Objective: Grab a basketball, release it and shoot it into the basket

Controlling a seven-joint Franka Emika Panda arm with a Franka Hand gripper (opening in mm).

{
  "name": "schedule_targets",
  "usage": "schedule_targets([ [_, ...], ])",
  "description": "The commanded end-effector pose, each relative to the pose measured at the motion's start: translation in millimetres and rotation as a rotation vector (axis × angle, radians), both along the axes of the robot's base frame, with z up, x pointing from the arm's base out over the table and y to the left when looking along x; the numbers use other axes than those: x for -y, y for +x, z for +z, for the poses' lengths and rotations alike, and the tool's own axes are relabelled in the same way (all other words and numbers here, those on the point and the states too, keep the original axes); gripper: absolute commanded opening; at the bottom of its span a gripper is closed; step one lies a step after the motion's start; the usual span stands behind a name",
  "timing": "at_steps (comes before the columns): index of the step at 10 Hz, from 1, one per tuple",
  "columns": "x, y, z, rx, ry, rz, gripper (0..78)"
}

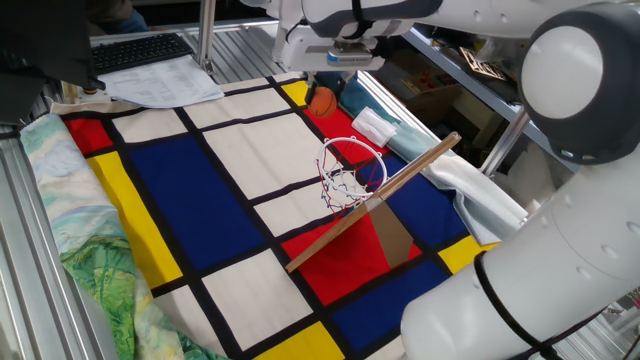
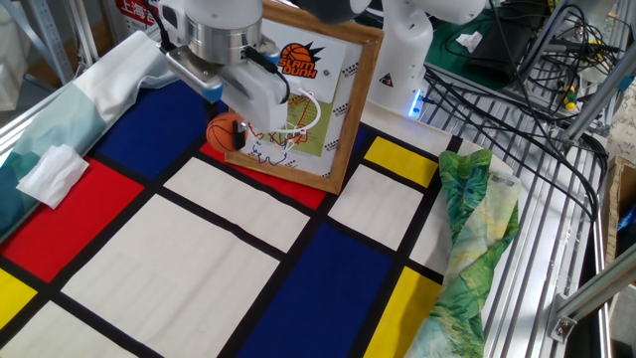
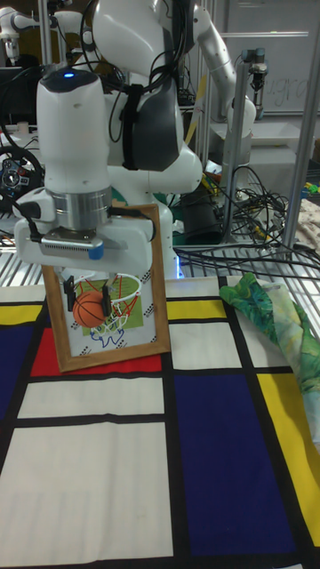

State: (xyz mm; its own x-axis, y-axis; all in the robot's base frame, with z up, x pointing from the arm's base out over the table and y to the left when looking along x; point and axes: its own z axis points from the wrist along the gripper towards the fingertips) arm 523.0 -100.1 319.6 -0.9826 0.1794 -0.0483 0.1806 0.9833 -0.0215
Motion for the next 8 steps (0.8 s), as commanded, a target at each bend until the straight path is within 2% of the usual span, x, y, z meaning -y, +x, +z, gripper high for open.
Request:
schedule_targets([
  [1,1.8,-5.2,0.5,-0.001,0.005,0.015,1.4],
  [2,5.0,-18.3,1.8,0.0,0.004,0.024,1.4],
  [3,5.3,-24.6,3.3,0.0,0.003,0.025,1.4],
  [4,3.2,-45.6,8.2,-0.003,-0.003,0.018,1.4],
  [5,2.3,-60.9,10.6,-0.002,0.001,0.011,1.4],
  [8,2.5,-88.0,19.8,-0.013,0.005,0.014,1.4],
])
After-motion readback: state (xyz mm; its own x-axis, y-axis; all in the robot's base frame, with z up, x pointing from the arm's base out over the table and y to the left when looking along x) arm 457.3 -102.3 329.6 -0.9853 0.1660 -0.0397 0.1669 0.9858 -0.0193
